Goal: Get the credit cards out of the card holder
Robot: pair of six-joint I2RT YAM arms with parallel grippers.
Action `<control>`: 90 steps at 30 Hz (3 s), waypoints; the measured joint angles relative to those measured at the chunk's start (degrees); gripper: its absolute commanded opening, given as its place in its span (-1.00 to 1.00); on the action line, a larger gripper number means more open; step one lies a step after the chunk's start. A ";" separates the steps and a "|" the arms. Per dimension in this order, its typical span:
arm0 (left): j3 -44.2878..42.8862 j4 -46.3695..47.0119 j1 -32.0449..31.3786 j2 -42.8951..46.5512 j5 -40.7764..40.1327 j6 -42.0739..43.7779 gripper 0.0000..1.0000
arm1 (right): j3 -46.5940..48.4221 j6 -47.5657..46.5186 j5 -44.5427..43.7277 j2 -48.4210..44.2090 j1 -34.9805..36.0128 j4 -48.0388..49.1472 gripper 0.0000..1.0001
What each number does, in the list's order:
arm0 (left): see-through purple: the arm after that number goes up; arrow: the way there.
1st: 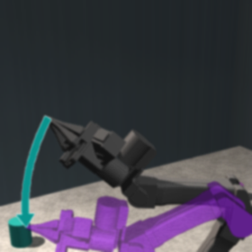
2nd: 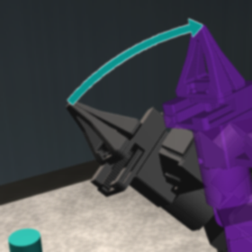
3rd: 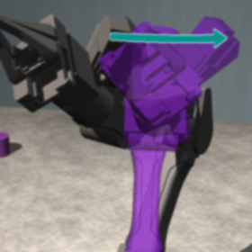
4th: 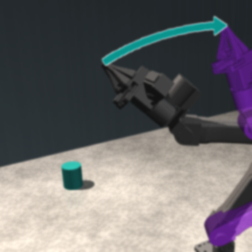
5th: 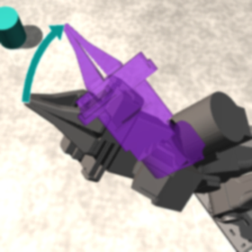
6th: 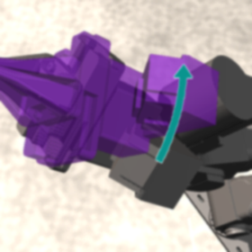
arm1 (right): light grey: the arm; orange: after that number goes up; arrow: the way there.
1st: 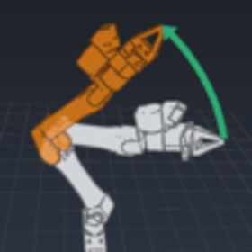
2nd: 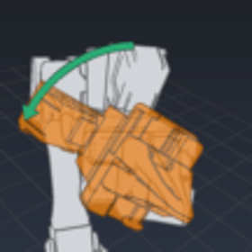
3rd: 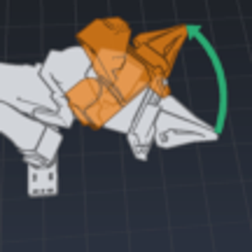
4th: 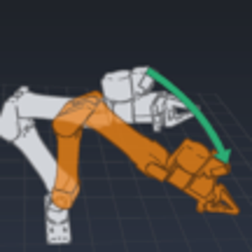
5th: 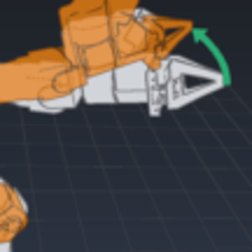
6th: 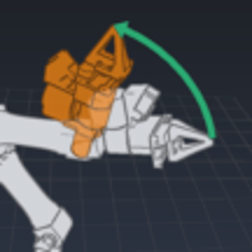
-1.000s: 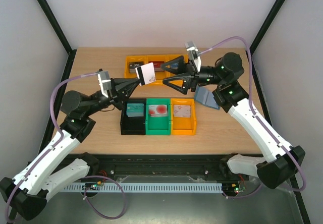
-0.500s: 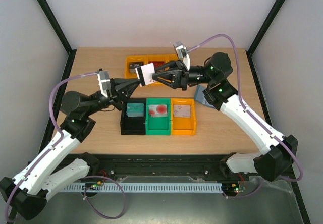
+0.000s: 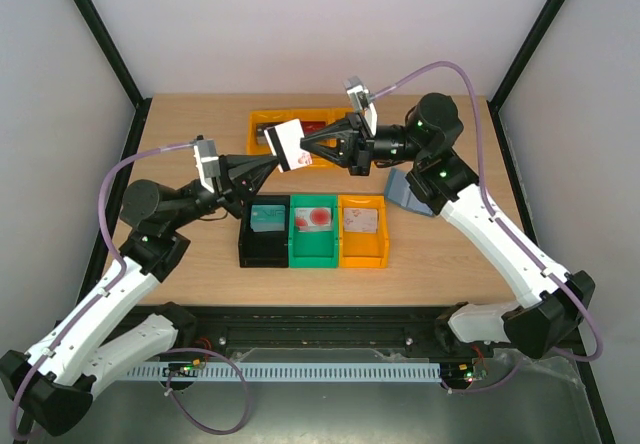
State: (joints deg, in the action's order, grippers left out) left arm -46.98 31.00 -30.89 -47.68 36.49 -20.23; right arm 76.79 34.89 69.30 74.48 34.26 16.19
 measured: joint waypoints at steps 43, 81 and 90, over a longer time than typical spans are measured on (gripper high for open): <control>28.30 -20.06 21.27 9.81 -35.01 -8.31 0.99 | -37.16 -82.84 -56.08 -11.61 0.07 -32.81 -0.97; 28.33 -18.73 22.58 8.26 -34.77 -8.04 0.99 | -42.16 -93.66 -57.05 -2.47 1.18 -18.10 -0.97; 28.33 -18.53 22.69 7.87 -34.73 -8.00 0.99 | -42.18 -94.20 -56.61 -2.47 1.99 -18.47 -0.97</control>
State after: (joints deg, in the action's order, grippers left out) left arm -18.65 12.47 -8.21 -39.81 1.76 -28.23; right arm 34.61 -59.31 12.69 72.01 36.25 -2.28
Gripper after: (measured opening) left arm 0.997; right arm 0.016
